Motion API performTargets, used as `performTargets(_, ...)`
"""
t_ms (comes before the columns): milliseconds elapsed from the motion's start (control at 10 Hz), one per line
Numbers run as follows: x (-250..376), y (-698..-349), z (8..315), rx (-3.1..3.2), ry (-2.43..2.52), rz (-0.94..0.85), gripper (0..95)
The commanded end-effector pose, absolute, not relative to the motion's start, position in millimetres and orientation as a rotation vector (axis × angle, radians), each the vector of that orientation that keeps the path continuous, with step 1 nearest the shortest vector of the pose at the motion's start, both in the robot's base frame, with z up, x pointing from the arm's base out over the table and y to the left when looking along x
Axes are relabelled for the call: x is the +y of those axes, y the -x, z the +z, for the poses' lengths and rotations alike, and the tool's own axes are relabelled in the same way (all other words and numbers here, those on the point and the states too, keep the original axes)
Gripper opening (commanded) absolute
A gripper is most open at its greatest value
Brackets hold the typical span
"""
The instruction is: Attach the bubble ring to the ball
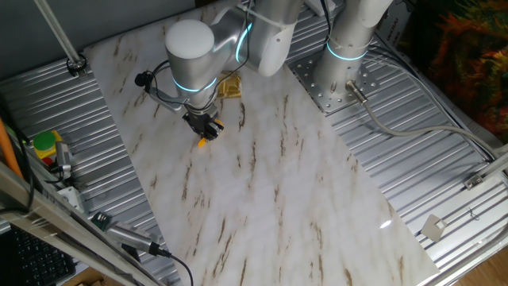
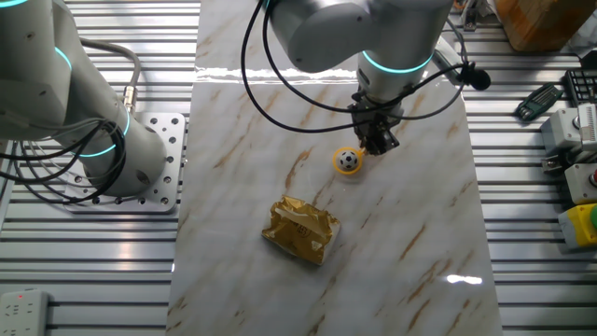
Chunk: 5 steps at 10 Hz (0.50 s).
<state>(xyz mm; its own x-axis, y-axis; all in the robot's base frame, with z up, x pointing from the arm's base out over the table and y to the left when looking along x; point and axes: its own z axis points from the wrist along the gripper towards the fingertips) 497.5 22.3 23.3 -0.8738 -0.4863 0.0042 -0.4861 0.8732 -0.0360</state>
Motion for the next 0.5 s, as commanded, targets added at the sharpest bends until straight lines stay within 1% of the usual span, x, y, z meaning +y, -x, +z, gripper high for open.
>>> performTargets(100, 22.2, -498.1, 22.6, 3.034, 0.785, -0.057, 0.0)
performTargets(500, 22.3, -498.1, 22.1, 3.033, 0.768, -0.048, 0.0)
